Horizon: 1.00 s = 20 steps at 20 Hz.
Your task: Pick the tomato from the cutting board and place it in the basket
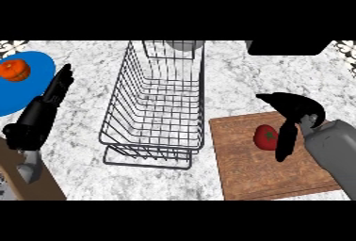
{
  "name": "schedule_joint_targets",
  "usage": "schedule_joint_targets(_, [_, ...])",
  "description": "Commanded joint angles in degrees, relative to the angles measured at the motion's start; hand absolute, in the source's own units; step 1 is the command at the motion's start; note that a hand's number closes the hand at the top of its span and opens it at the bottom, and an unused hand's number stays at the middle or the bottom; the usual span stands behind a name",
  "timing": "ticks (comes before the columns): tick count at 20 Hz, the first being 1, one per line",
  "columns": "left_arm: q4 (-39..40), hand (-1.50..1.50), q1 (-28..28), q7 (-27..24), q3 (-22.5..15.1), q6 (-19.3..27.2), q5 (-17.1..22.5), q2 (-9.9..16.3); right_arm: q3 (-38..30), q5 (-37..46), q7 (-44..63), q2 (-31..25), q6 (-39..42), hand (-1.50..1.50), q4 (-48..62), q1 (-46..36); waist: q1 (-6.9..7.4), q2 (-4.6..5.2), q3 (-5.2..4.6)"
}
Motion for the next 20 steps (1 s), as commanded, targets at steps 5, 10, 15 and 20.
schedule_joint_targets(5, [1.54,0.00,1.14,-4.14,-0.04,1.65,-4.72,-4.26,-3.50,7.75,-2.60,5.79,0.57,-1.50,2.38,2.34,0.17,0.05,0.01])
schedule_joint_targets(10, [-5.52,0.00,0.75,5.14,2.00,-1.48,-3.21,-2.66,-5.59,10.36,-1.30,9.39,0.34,-1.50,1.33,3.96,0.31,-0.01,0.02])
schedule_joint_targets(15, [0.93,0.00,0.10,-1.04,4.24,-3.26,-4.04,-3.39,-7.03,14.31,-5.01,8.98,2.20,-1.50,0.48,7.71,0.02,0.04,0.01])
schedule_joint_targets(20, [1.99,0.00,-1.48,-0.18,2.85,-1.87,-6.48,-6.51,-10.42,16.23,-7.07,9.39,3.39,-1.50,1.98,8.10,-0.03,0.06,0.01])
